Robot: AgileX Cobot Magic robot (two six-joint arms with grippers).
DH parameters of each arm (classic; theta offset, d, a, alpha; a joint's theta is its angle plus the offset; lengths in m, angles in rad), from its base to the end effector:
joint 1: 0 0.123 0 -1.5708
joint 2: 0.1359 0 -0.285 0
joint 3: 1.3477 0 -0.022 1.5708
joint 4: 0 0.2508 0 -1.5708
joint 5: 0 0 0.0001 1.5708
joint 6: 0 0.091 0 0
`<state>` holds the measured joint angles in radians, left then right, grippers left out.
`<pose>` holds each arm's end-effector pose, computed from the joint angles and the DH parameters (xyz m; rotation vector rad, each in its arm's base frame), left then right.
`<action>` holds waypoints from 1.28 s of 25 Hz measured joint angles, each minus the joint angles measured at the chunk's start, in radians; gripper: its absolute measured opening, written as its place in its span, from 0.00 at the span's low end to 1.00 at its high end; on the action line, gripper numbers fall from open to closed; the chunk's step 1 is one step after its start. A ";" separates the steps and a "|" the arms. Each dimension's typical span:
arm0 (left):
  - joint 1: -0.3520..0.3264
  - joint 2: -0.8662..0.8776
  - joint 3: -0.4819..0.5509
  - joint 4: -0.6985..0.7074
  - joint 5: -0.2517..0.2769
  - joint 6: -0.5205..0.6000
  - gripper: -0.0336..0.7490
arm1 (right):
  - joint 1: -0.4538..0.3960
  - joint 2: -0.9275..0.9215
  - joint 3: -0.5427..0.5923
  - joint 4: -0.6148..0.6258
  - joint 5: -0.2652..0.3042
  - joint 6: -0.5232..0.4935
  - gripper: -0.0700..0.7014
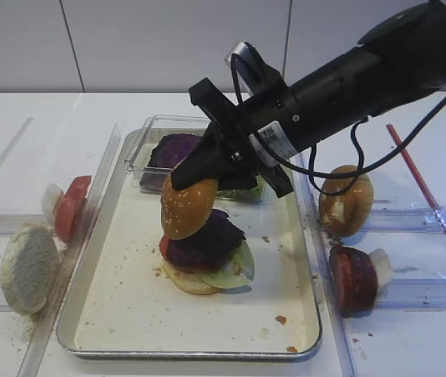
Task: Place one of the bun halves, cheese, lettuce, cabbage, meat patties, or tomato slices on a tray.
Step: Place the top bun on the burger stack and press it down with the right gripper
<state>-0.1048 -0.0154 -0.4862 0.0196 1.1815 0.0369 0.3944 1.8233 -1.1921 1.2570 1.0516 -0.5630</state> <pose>-0.0109 0.0028 0.2639 0.1508 2.1581 -0.0152 0.3033 0.2077 0.2316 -0.3326 2.6322 1.5569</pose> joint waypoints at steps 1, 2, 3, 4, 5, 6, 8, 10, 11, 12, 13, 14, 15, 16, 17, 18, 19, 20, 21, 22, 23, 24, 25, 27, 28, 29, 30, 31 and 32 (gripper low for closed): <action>0.000 0.000 0.000 0.000 0.000 0.000 0.60 | 0.000 0.007 0.000 0.002 0.000 0.000 0.25; 0.000 0.000 0.000 0.000 0.000 0.000 0.60 | 0.000 0.018 0.000 0.005 0.000 0.000 0.25; 0.000 0.000 0.000 0.000 0.000 0.000 0.60 | 0.000 0.023 0.000 0.005 0.000 0.000 0.25; 0.000 0.000 0.000 0.000 0.000 0.000 0.60 | 0.000 0.027 0.000 0.010 0.000 0.000 0.25; 0.000 0.000 0.000 0.000 0.000 0.000 0.60 | 0.000 0.033 0.000 0.012 0.000 0.000 0.25; 0.000 0.000 0.000 0.000 0.000 0.000 0.60 | 0.000 0.039 0.000 0.016 0.000 0.000 0.25; 0.000 0.000 0.000 0.000 0.000 0.000 0.60 | 0.000 0.046 0.000 0.020 0.000 0.000 0.25; 0.000 0.000 0.000 0.000 0.000 0.000 0.60 | 0.000 0.053 0.000 0.026 0.000 0.000 0.25; 0.000 0.000 0.000 0.000 0.000 0.000 0.60 | 0.000 0.057 0.000 0.026 0.000 0.000 0.25; 0.000 0.000 0.000 0.000 0.000 0.000 0.60 | 0.000 0.062 0.000 0.026 0.000 0.000 0.25; 0.000 0.000 0.000 0.000 0.000 0.000 0.60 | 0.000 0.064 0.000 0.026 0.000 0.000 0.25; 0.000 0.000 0.000 0.000 0.000 0.000 0.60 | 0.000 0.064 0.000 0.024 0.000 0.000 0.25; 0.000 0.000 0.000 0.000 0.000 0.000 0.60 | 0.000 0.064 0.000 0.017 0.000 0.000 0.25; 0.000 0.000 0.000 0.000 0.000 0.000 0.60 | 0.000 0.064 0.000 0.011 0.000 0.000 0.25; 0.000 0.000 0.000 0.000 0.000 0.000 0.60 | 0.000 0.064 0.000 -0.001 0.000 0.002 0.25; 0.000 0.000 0.000 0.000 0.000 0.000 0.60 | 0.000 0.064 0.000 -0.011 0.000 0.004 0.25; 0.000 0.000 0.000 0.000 0.000 0.000 0.60 | 0.000 0.064 0.000 -0.022 0.000 0.004 0.25; 0.000 0.000 0.000 0.000 0.000 0.000 0.60 | 0.000 0.064 0.000 -0.031 0.000 0.006 0.25; 0.000 0.000 0.000 0.000 0.000 0.000 0.60 | 0.000 0.064 0.000 -0.040 0.000 0.010 0.25; 0.000 0.000 0.000 0.000 0.000 0.000 0.60 | 0.000 0.064 0.000 -0.047 -0.002 0.017 0.25; 0.000 0.000 0.000 0.000 0.000 0.000 0.60 | 0.000 0.064 0.000 -0.053 -0.002 0.019 0.25; 0.000 0.000 0.000 0.000 0.000 0.000 0.60 | 0.000 0.064 0.000 -0.059 -0.003 0.024 0.25; 0.000 0.000 0.000 0.000 0.000 0.000 0.60 | 0.000 0.064 0.000 -0.064 -0.003 0.024 0.25; 0.000 0.000 0.000 0.000 0.000 0.000 0.60 | 0.000 0.064 0.000 -0.068 -0.003 0.026 0.26; 0.000 0.000 0.000 0.000 0.000 0.000 0.60 | 0.000 0.064 0.000 -0.072 -0.003 0.026 0.27; 0.000 0.000 0.000 0.000 0.000 0.000 0.60 | 0.000 0.064 0.000 -0.077 -0.003 0.026 0.28; 0.000 0.000 0.000 0.000 0.000 0.000 0.60 | 0.000 0.064 0.000 -0.080 -0.005 0.026 0.30; 0.000 0.000 0.000 0.000 0.000 0.000 0.60 | 0.000 0.064 0.000 -0.086 -0.004 0.026 0.32; 0.000 0.000 0.000 0.000 0.000 0.000 0.60 | 0.000 0.064 0.000 -0.091 -0.004 0.026 0.35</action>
<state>-0.1048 -0.0154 -0.4862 0.0196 1.1815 0.0369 0.3944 1.8869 -1.1921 1.1658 1.0473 -0.5373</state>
